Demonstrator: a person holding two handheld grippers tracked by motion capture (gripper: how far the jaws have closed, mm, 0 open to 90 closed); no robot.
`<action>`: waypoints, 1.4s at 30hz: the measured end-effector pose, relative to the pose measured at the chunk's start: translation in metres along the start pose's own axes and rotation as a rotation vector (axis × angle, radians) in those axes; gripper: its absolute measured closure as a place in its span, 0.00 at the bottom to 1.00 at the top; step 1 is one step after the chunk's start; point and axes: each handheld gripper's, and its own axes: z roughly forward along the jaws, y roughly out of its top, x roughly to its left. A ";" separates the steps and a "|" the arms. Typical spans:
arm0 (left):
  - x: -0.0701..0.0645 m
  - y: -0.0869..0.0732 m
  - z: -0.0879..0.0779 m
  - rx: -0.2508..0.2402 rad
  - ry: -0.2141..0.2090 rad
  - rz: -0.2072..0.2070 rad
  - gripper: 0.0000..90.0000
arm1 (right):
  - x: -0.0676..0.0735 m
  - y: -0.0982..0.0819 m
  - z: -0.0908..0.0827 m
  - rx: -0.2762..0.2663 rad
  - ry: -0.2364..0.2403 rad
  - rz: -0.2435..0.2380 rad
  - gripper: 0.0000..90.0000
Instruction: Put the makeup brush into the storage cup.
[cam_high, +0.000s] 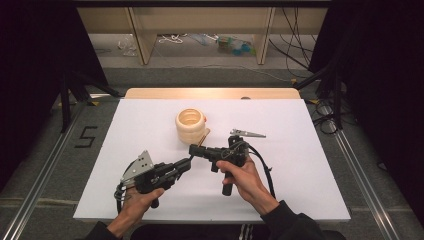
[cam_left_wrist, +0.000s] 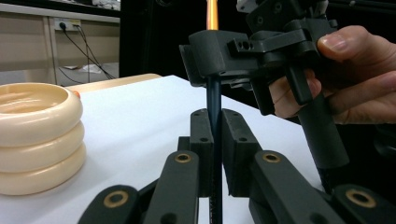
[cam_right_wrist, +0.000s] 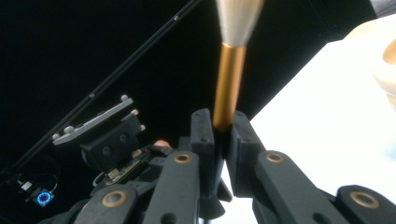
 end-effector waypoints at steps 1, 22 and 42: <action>0.001 0.001 0.000 -0.002 0.000 0.005 0.84 | 0.001 0.000 0.000 0.003 -0.013 -0.011 0.92; 0.010 -0.002 -0.009 0.073 0.086 0.053 0.33 | 0.008 0.009 -0.006 0.035 -0.088 -0.172 0.92; 0.030 -0.009 -0.022 0.136 0.136 0.077 0.28 | 0.010 0.017 -0.011 0.056 -0.160 -0.303 0.92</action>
